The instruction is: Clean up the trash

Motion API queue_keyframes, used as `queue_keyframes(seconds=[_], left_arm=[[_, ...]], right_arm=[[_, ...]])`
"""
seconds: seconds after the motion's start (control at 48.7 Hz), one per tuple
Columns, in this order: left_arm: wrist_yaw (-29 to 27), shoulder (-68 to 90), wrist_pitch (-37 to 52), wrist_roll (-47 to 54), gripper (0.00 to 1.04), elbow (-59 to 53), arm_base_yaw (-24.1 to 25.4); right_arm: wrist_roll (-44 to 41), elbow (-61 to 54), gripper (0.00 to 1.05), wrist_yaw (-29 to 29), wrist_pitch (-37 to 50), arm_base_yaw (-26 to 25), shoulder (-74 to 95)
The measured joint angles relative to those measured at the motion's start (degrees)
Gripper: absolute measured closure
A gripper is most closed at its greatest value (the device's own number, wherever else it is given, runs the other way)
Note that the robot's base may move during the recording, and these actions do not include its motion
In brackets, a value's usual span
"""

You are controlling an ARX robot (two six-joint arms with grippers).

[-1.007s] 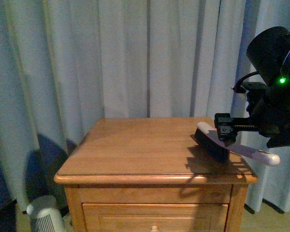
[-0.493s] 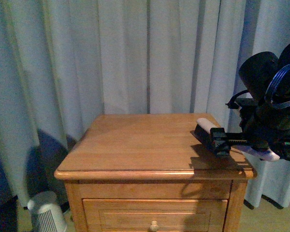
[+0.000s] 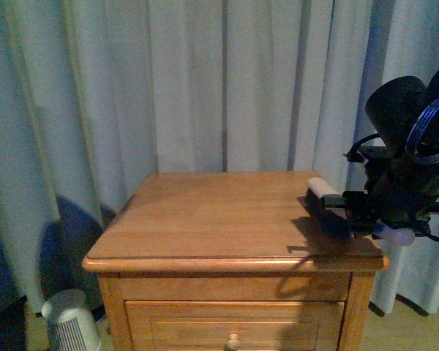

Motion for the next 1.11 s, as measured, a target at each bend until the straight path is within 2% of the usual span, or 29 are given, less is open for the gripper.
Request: queue_keyframes(seconds=[0.062,0.349,0.473,0.596,0.822,0.987,1.11], left_arm=[[0.0,0.0,0.0,0.0,0.77,0.0,0.0],[0.0,0.0,0.0,0.0,0.77,0.0,0.0],[0.0,0.0,0.0,0.0,0.77,0.0,0.0],[0.0,0.0,0.0,-0.1,0.77,0.0,0.0],[0.0,0.0,0.0,-0.1,0.77,0.0,0.0],[0.0,0.0,0.0,-0.1,0.77,0.0,0.0],[0.0,0.0,0.0,-0.1,0.77,0.0,0.0]], right_arm=[[0.1,-0.5,0.84,0.2,0.3,0.0,-0.4],[-0.2,-4.2,0.84,1.7,3.9,-0.1,-6.4],[-4.8,-9.5,0.84,7.5,12.9,0.2,-14.2],[-9.2,-14.9,0.84,11.0,20.4,0.3,-22.0],[-20.8,-32.6,0.84,17.3,38.5,0.5,-40.8],[-26.6,-42.8,0.84,18.5,45.3,1.8,-50.7],[-28.8,-49.1,0.84,19.6,46.5,3.5,-58.9]])
